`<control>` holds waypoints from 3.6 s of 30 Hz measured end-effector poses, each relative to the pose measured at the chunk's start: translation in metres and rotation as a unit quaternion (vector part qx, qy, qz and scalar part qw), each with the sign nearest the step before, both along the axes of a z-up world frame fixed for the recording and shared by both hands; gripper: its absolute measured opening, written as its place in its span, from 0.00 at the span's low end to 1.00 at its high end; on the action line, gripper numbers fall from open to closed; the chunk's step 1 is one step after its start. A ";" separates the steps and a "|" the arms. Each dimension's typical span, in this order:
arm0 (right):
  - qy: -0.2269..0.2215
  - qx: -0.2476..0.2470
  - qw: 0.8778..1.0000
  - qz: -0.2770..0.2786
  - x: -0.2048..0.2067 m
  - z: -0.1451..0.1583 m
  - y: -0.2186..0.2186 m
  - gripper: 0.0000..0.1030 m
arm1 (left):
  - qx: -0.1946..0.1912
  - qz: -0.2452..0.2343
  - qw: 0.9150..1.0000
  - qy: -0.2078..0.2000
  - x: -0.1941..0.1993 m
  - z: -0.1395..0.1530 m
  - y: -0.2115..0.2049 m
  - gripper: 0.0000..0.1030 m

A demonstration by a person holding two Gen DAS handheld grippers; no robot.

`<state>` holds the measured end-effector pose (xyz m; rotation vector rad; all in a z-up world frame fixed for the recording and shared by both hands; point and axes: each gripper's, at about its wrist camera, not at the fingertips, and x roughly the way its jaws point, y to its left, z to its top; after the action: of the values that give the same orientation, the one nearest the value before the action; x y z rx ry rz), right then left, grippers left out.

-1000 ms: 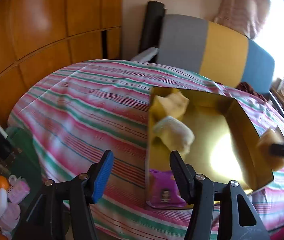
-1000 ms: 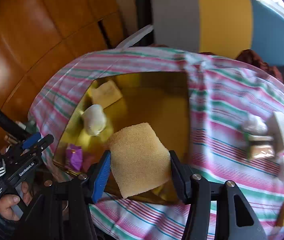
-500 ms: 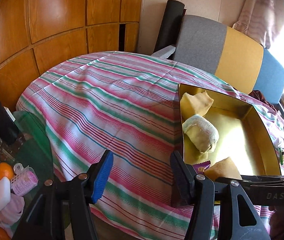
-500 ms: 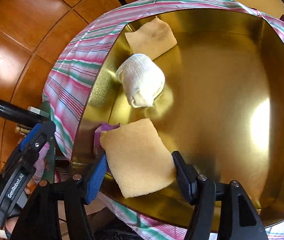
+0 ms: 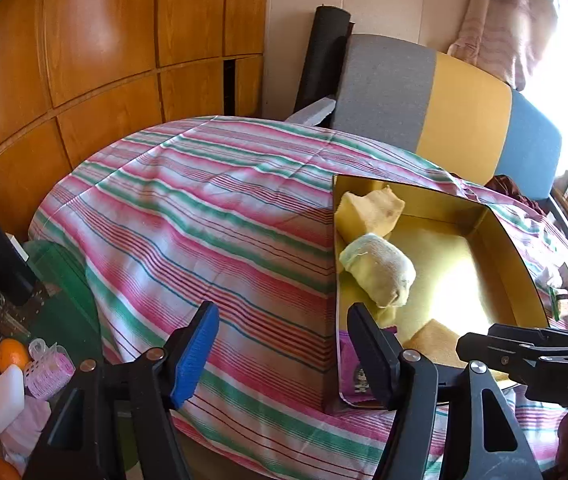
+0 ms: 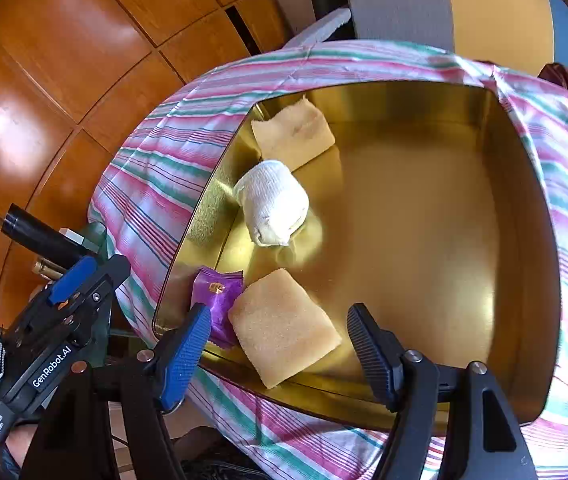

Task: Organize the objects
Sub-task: 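Carry the yellow sponge into the gold tray and open the right gripper, then grasp the cracker packet with the left gripper while the right gripper reaches toward the boxes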

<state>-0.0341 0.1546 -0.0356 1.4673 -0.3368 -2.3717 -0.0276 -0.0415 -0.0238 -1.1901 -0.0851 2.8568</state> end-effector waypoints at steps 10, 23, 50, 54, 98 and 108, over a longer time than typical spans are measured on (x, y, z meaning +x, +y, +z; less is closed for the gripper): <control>0.043 0.019 0.998 -0.029 0.021 0.022 0.031 0.70 | -0.012 -0.034 0.999 0.007 0.004 0.007 0.024 0.69; 0.054 0.029 0.987 -0.149 0.058 0.034 0.137 0.70 | -0.026 -0.110 0.993 0.017 0.006 0.018 0.080 0.69; -0.043 0.083 0.878 -0.470 0.161 0.011 0.451 0.70 | -0.041 -0.347 0.937 0.016 0.031 0.035 0.276 0.69; -0.026 0.055 0.868 -0.494 0.160 0.001 0.467 0.70 | -0.045 -0.365 0.930 0.003 0.027 0.036 0.301 0.69; 0.000 -0.079 0.856 -0.511 0.179 -0.014 0.490 0.70 | -0.153 -0.504 0.849 -0.054 0.034 -0.063 0.436 0.41; -0.006 -0.043 0.910 -0.412 0.144 -0.006 0.453 0.53 | -0.084 -0.460 0.880 -0.084 0.035 -0.065 0.392 0.41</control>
<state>0.1104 0.6073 -0.0411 1.4789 -1.2617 -2.8929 0.0070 0.3506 -0.0886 -1.0826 0.5740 1.9437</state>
